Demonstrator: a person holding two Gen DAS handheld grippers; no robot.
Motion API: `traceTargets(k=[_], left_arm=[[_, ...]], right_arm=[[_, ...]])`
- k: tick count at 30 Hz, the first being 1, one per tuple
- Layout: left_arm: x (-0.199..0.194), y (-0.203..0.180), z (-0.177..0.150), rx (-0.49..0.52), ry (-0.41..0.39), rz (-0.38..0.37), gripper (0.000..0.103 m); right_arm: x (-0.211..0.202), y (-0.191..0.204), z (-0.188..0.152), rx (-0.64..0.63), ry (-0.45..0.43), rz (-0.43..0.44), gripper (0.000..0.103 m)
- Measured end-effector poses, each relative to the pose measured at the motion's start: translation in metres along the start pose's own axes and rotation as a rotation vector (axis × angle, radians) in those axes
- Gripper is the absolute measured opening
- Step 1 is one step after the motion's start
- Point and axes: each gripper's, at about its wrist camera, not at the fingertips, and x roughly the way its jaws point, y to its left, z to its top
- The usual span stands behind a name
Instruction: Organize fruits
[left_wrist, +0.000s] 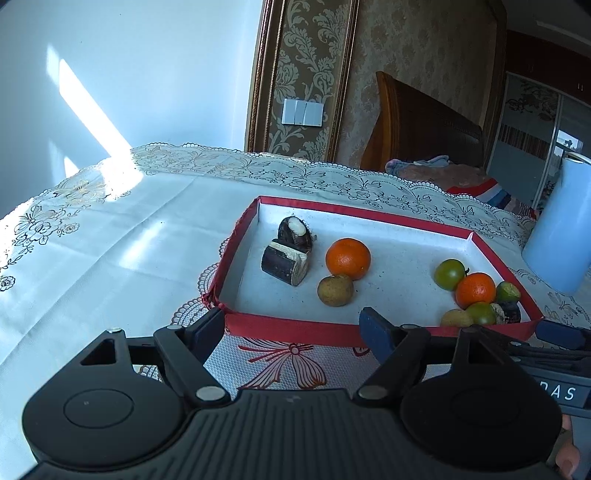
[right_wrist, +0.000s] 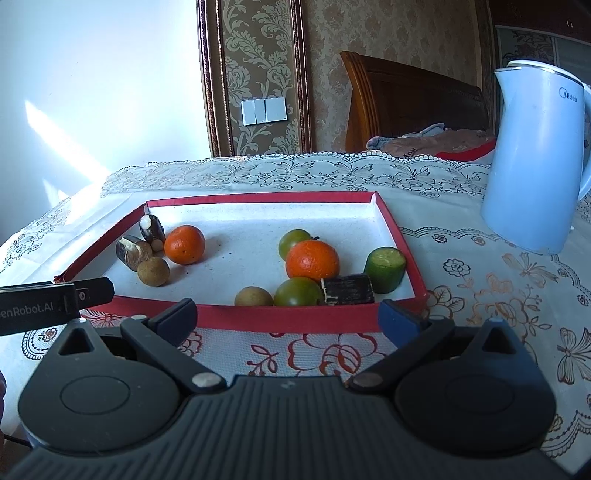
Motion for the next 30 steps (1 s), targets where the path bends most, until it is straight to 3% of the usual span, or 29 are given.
traceTargets(k=[30], left_arm=[[0.0010,-0.0096,-0.0062,0.062,0.004,0.032,0.080]], right_arm=[[0.0022,0.0018,-0.0021,-0.003,0.026,0.009,0.103]])
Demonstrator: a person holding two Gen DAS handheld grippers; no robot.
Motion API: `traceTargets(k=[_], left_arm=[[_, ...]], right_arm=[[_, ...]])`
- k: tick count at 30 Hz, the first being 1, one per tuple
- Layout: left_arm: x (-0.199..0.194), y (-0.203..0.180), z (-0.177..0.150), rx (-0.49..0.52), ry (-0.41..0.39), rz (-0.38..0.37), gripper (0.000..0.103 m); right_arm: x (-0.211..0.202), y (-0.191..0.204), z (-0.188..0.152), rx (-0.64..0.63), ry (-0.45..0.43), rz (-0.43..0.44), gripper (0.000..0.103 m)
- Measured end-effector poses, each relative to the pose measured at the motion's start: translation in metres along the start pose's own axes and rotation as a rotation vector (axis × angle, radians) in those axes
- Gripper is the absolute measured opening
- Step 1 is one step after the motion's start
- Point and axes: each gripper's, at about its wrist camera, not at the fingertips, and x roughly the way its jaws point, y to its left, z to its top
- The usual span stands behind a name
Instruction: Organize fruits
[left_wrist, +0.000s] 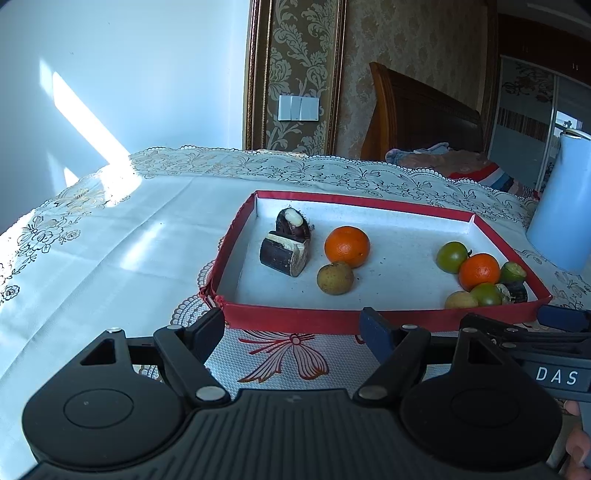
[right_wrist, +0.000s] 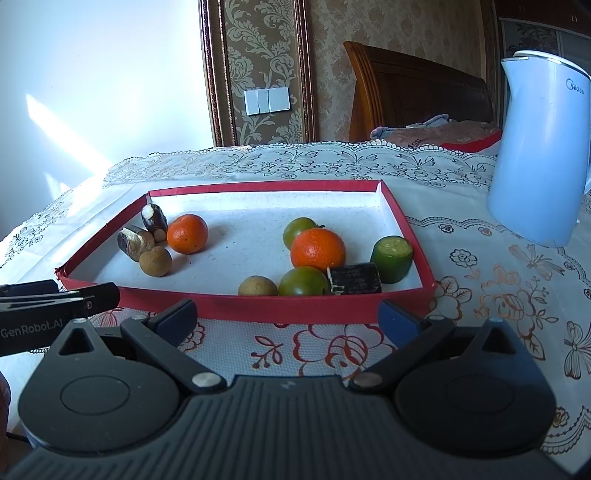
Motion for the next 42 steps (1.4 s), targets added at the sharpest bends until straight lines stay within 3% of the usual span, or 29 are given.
traceTargets(k=[42], left_arm=[[-0.0058,-0.0051,0.0013,0.049,-0.040,0.037,0.080]], right_arm=[[0.0019,0.0019,-0.0006,-0.009,0.008,0.003,0.103]])
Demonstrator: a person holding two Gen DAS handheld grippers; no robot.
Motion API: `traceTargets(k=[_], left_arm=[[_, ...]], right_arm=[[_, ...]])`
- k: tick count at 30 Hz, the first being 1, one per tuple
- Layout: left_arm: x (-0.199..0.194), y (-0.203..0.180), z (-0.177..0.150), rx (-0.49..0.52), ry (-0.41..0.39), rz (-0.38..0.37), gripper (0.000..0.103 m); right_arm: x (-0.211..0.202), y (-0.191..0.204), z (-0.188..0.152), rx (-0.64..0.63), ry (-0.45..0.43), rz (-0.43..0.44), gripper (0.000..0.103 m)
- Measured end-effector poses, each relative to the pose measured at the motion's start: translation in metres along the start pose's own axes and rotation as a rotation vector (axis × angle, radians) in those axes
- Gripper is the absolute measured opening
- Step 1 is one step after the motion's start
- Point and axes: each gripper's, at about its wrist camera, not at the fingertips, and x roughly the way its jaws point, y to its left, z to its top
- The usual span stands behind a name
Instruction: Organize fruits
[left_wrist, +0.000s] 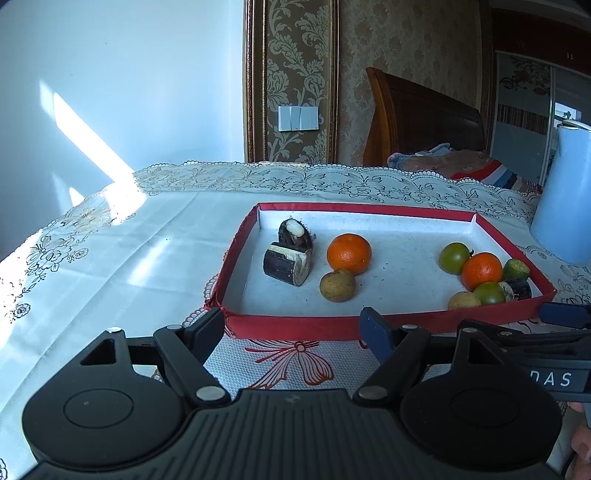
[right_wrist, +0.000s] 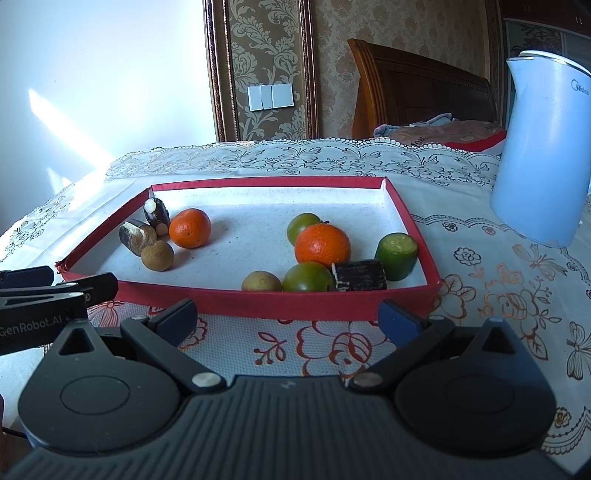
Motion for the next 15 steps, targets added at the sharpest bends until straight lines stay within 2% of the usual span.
traceTargets(k=[15], left_arm=[[-0.0034,0.0009,0.0017,0.006,-0.027,-0.011,0.080]], right_arm=[[0.0001,0.0009,-0.0008,-0.004,0.000,0.000,0.103]])
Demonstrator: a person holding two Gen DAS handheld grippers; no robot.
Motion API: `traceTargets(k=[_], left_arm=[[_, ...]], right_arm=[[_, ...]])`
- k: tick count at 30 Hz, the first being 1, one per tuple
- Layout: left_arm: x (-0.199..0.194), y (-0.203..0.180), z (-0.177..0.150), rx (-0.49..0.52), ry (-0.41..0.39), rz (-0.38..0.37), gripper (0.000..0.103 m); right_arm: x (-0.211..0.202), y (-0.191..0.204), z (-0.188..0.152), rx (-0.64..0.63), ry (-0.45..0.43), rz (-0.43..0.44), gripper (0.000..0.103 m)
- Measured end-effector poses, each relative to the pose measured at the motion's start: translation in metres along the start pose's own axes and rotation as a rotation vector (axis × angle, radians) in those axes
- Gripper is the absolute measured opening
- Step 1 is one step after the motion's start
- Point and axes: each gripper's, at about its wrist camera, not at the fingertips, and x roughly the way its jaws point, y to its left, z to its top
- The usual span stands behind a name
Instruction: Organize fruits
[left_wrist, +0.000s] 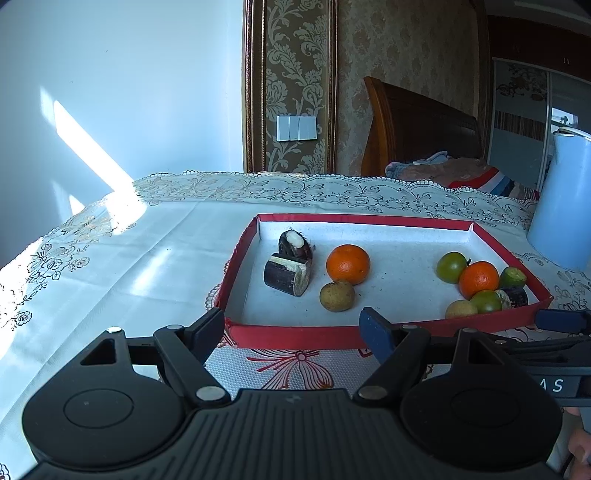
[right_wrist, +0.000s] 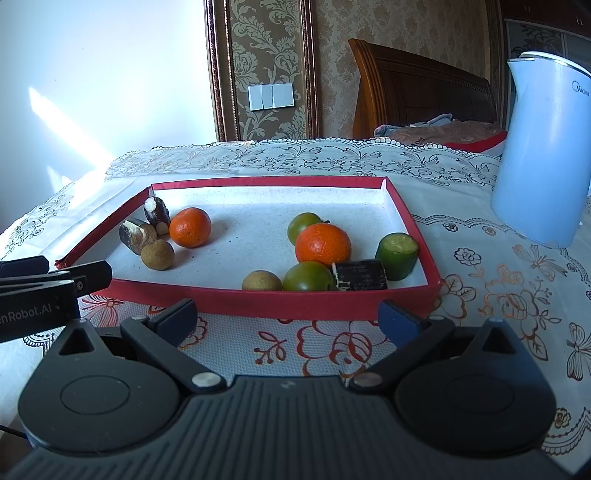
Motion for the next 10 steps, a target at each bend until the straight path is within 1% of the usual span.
traceTargets(k=[7,10], left_arm=[[0.0002,-0.0022,-0.0008,0.020,-0.005,0.016,0.080],[0.0004,0.0007,-0.0006,0.010,0.002,0.006,0.080]], right_arm=[[0.0000,0.0001,-0.0006,0.000,-0.002,-0.001,0.103],[-0.0006,-0.0002,-0.0011,-0.003,0.000,-0.001,0.103]])
